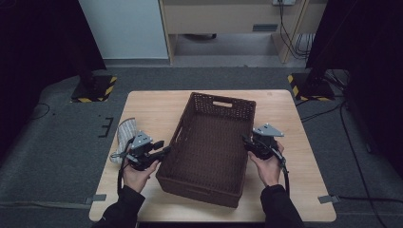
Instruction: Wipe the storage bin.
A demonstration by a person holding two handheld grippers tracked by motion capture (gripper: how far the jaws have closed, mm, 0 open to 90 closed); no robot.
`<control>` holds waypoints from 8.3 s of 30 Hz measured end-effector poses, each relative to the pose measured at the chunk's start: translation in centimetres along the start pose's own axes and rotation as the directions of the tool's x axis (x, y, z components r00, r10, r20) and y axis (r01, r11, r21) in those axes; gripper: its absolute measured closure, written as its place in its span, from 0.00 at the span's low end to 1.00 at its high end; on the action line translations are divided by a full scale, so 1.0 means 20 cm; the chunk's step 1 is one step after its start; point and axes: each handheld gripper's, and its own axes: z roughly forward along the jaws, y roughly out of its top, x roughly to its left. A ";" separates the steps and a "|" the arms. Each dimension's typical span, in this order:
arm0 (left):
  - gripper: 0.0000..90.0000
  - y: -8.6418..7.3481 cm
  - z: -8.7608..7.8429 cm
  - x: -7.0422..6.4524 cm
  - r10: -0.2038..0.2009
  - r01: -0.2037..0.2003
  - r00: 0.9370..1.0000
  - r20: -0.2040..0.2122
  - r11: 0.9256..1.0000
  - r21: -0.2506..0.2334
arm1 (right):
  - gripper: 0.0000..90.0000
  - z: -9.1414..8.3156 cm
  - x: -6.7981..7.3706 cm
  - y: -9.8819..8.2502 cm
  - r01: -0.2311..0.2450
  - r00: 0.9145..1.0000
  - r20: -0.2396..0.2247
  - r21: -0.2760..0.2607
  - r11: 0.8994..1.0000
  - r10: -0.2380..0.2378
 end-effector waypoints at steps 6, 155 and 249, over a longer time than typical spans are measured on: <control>0.77 -0.02 0.03 -0.03 0.027 -0.026 1.000 -0.005 0.998 0.051 | 0.54 -0.03 0.00 0.02 -0.008 1.000 -0.023 -0.026 1.000 0.007; 0.69 0.22 0.25 0.43 -0.137 0.118 0.979 -0.152 0.985 -0.127 | 0.77 -0.03 -0.05 -0.05 -0.026 0.997 -0.069 0.083 0.996 0.032; 0.70 0.14 0.65 0.47 -0.070 0.071 0.997 -0.024 0.996 0.054 | 0.77 -0.01 -0.06 -0.05 -0.030 0.995 -0.089 0.056 0.998 0.035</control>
